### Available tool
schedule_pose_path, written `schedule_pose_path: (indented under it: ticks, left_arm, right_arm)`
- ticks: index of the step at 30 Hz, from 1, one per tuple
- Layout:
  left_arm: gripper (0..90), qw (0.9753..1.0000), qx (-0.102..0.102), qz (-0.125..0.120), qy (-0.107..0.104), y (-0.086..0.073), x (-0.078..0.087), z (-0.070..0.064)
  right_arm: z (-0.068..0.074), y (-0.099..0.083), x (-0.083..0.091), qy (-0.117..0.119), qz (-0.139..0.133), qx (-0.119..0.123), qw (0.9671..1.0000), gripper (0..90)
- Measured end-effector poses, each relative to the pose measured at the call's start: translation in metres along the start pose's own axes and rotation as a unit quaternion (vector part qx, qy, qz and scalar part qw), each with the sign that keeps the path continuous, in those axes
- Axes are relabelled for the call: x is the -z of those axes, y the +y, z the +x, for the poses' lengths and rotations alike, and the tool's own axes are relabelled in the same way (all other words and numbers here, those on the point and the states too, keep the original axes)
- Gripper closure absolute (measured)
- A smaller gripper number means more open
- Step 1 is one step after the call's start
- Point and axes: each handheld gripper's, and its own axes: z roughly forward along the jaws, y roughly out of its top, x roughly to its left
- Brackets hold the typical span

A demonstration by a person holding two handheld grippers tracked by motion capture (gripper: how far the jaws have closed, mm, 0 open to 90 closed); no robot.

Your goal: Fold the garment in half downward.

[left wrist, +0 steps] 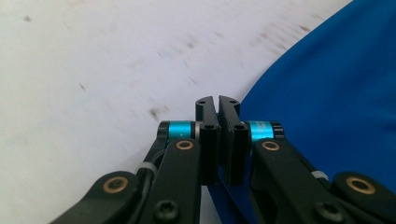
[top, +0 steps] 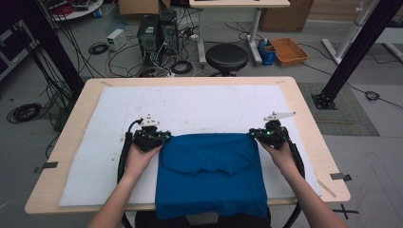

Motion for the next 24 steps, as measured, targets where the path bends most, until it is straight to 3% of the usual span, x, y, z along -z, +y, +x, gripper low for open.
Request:
schedule_pose_path:
  ticks: [4,8,17,20,24]
  left_arm:
    - [86.8,0.9999,-0.008,0.000,0.012,0.015,-0.011,0.012]
    - [86.7,0.9996,-0.012,0.015,0.019,0.021,-0.021,0.020]
    - [85.9,0.9992,-0.025,0.019,0.027,0.028,-0.028,0.019]
    - [71.3,0.9987,-0.017,0.019,0.044,0.029,-0.024,0.018]
    - [60.3,0.9989,-0.003,-0.007,0.046,0.026,-0.009,0.015]
  right_arm:
    - [-0.013,0.016,-0.014,-0.012,0.002,-0.005,0.9999,86.4]
    - [-0.019,0.024,-0.023,-0.023,0.005,0.000,0.9997,86.4]
    - [-0.024,0.023,-0.029,-0.034,0.008,-0.005,0.9994,85.6]
    - [-0.021,0.023,-0.027,-0.039,0.007,0.004,0.9992,79.0]
    - [-0.019,0.023,-0.016,-0.051,-0.008,0.007,0.9987,68.8]
